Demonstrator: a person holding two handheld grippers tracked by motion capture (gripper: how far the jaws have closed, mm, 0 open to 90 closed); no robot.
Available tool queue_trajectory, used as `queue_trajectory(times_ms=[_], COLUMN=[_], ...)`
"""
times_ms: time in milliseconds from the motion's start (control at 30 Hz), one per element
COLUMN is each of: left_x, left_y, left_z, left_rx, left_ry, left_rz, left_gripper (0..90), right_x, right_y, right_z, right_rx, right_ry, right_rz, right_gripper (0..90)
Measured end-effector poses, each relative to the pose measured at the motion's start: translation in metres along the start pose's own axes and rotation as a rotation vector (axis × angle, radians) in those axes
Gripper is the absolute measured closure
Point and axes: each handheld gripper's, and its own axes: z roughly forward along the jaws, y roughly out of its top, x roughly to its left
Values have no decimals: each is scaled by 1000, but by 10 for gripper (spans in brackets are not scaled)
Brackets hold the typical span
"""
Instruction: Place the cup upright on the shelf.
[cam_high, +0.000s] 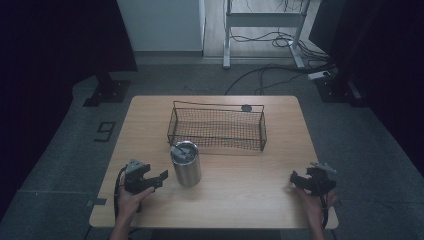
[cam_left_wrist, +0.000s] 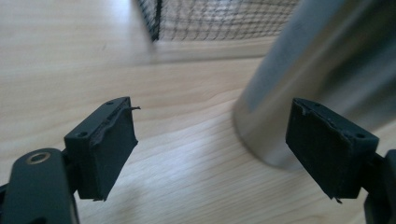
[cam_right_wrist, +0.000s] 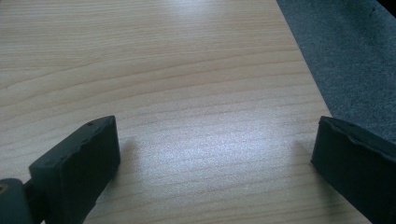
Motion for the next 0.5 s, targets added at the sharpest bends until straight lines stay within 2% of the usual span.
queue_trajectory(times_ms=[133, 200, 333, 500], left_x=[-9, -16, -24, -31], left_y=[5, 7, 10, 12], left_z=[-5, -9, -13, -16], left_rx=[-17, -23, -33, -44], left_ry=[-15, -37, -65, -79], left_rz=[32, 55, 72, 85], left_gripper=[151, 150, 148, 145], right_x=[0, 0, 0, 0], right_y=[0, 0, 0, 0], right_z=[0, 0, 0, 0], right_rx=[0, 0, 0, -1], right_ry=[-1, -2, -1, -2], right_rz=[1, 1, 1, 1], right_gripper=[9, 9, 9, 9])
